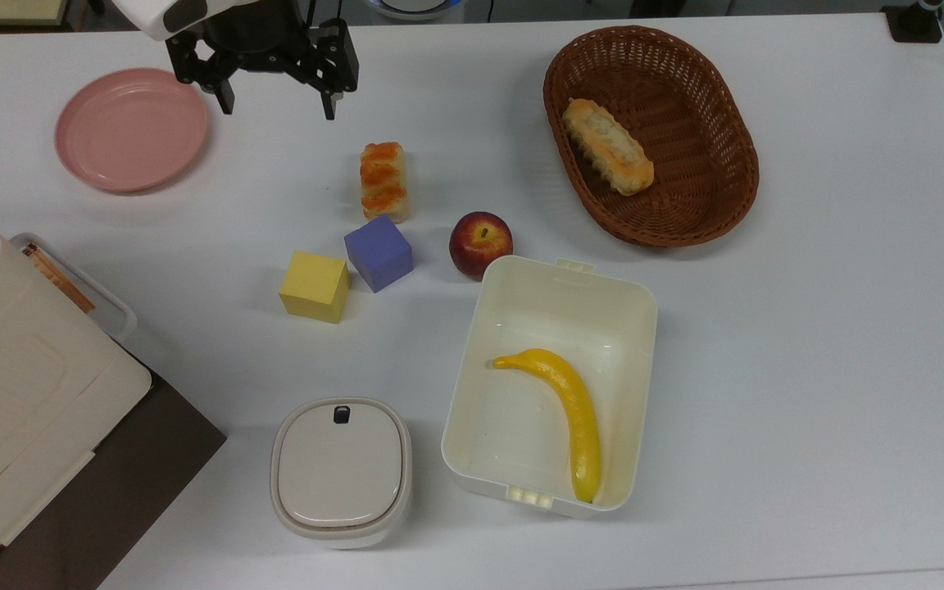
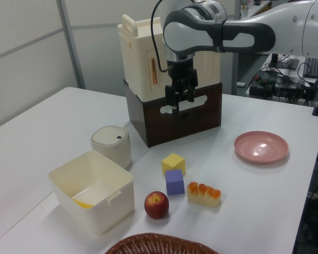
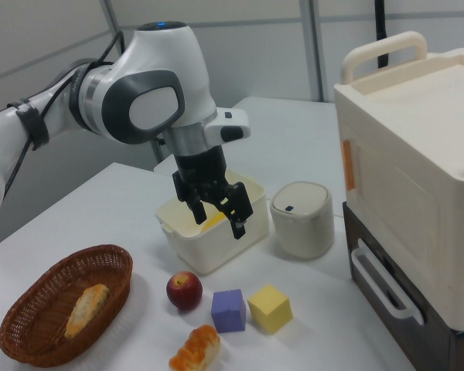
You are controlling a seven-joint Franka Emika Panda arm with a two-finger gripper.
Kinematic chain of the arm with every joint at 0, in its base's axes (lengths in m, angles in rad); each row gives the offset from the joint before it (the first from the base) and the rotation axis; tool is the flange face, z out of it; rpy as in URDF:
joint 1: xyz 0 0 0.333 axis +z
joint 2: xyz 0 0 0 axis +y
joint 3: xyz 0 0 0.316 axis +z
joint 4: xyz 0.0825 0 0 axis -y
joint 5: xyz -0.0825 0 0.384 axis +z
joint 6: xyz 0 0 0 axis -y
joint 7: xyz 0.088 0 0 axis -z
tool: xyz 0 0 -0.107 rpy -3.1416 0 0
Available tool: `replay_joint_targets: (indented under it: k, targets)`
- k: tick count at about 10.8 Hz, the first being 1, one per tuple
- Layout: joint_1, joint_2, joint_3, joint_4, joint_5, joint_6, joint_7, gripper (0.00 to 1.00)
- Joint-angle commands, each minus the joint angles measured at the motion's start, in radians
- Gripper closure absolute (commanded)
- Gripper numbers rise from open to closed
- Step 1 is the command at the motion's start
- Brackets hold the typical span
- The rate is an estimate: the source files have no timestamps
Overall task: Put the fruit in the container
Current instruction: 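Move the open gripper over toward the red apple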
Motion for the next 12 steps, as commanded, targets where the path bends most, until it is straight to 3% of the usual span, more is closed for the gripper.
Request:
replay_joint_targets:
  k: [1, 6, 12]
  targets:
    - [0.051, -0.014, -0.005, -0.040, 0.014, -0.017, -0.032, 0.00]
    - [0.054, -0.012, -0.004, -0.057, 0.021, -0.017, -0.076, 0.00]
    - [0.055, 0.027, 0.071, -0.090, 0.041, -0.011, -0.012, 0.00]
